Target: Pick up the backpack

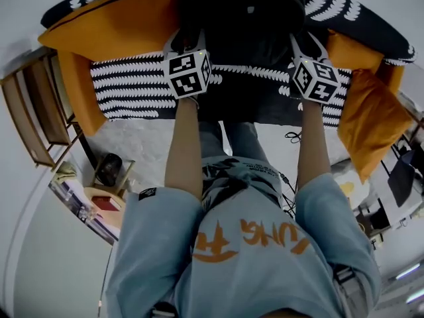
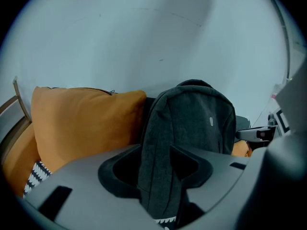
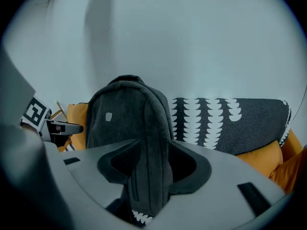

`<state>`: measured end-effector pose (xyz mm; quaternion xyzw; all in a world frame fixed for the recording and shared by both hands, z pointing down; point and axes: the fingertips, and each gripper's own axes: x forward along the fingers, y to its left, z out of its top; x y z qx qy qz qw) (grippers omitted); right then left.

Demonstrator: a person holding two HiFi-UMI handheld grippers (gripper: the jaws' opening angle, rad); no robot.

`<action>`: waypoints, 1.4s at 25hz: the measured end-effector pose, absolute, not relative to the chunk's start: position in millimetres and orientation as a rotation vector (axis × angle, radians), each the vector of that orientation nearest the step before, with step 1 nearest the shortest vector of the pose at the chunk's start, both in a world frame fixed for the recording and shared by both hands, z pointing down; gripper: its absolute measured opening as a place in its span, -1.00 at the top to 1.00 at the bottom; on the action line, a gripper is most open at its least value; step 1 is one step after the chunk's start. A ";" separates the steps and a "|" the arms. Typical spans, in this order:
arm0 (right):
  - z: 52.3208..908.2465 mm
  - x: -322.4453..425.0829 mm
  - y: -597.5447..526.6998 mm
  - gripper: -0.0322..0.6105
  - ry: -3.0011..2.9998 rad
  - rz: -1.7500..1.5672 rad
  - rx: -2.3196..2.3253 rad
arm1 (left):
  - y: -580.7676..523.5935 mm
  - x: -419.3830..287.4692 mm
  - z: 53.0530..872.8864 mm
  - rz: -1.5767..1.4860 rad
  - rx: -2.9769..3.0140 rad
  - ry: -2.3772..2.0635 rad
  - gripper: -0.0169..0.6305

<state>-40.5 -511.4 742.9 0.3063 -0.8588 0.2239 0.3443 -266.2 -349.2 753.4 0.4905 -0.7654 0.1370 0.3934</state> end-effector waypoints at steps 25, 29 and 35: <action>776.6 -43.8 -517.4 0.62 -2.133 0.703 0.731 | -360.2 -264.3 782.5 0.352 1.278 -1.809 0.57; 765.5 -39.9 -501.0 0.69 -2.128 0.677 0.755 | -342.3 -258.5 773.8 0.360 1.283 -1.804 0.61; 748.8 -22.4 -471.5 0.73 -2.126 0.717 0.807 | -315.8 -241.1 757.1 0.365 1.319 -1.792 0.64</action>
